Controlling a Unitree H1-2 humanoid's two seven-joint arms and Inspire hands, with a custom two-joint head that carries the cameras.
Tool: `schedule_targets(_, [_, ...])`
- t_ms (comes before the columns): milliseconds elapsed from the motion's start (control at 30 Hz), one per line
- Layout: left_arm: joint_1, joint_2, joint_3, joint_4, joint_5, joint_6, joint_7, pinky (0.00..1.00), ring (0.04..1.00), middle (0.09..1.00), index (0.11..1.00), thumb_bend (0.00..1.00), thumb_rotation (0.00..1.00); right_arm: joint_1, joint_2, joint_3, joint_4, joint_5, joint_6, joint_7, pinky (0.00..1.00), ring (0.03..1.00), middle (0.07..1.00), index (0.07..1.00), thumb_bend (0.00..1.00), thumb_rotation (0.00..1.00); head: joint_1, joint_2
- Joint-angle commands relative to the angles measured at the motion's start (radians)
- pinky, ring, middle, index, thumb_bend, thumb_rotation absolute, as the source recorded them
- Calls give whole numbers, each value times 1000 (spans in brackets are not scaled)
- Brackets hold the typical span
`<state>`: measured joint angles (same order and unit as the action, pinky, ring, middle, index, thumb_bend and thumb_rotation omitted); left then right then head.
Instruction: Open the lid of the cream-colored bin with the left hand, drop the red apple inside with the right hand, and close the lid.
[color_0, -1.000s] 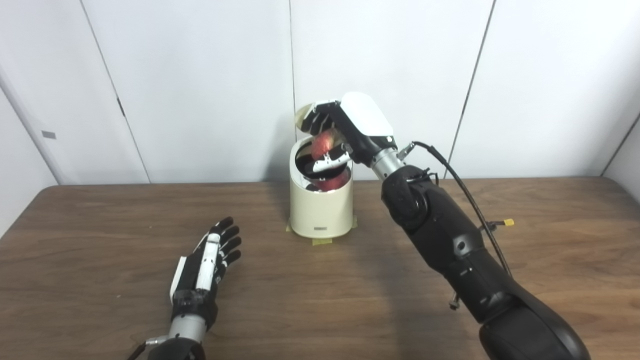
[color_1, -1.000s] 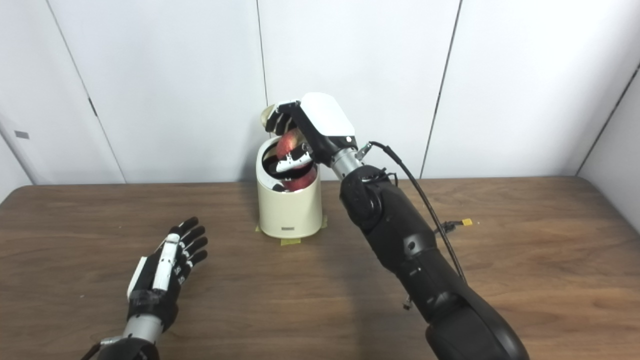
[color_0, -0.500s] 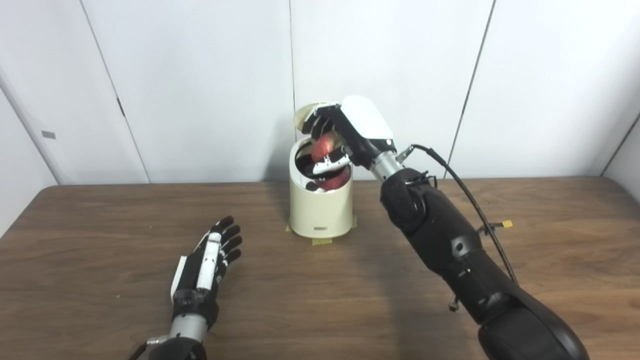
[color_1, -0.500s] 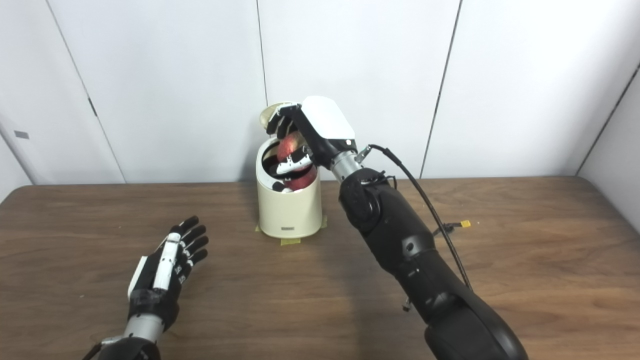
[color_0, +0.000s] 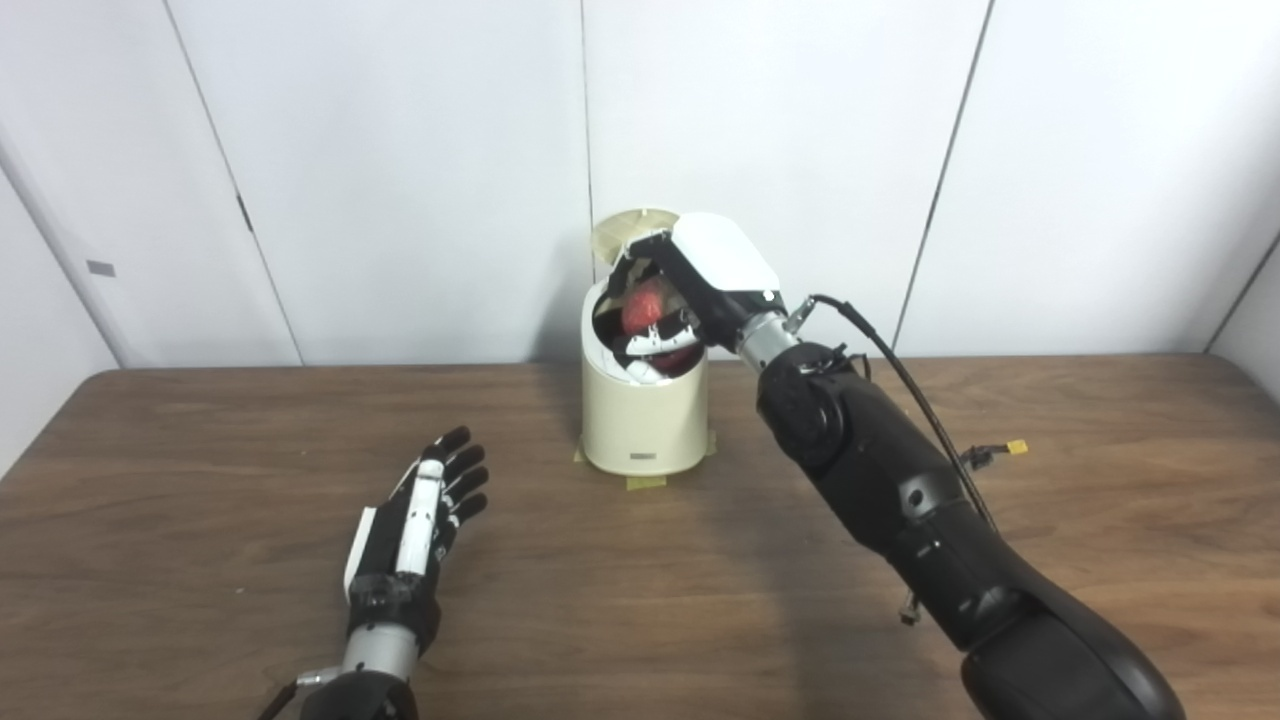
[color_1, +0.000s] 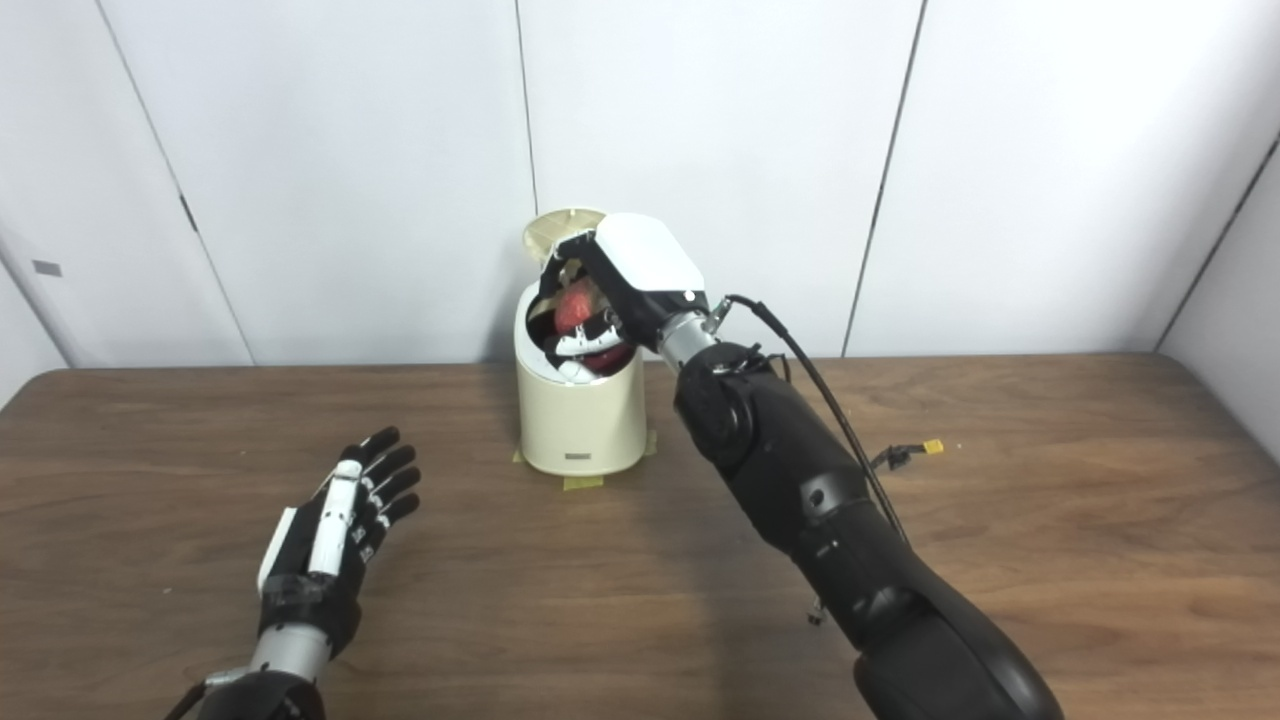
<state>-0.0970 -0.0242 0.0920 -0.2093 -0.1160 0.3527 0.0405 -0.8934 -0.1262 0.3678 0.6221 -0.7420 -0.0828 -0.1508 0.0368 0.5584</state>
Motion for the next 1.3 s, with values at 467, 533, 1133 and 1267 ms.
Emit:
schedule_targets(467, [-35,-7,-8,-46,4,16,5,849,853,847,873,404,831,-34,-28,-7,-69,-10,35,11,696,748,714,495,524,142,2,18])
schedule_targets(533, [-34,-7,-9,-47,5,18,5,848,855,848,874,401,830,-32,-29,-7,-74,-10,36,13,693,747,712,494,524,143,2,18])
schedule_targets(1133, [-39,-1,-25,-45,18,34,1,845,856,842,863,395,823,-28,-46,2,-80,7,-5,53,823,877,859,820,645,488,5,17])
schedule_targets(1267, [-41,-1,-23,-41,15,33,0,843,854,840,856,398,816,-26,-49,-1,-85,12,0,59,820,875,851,811,643,480,4,17])
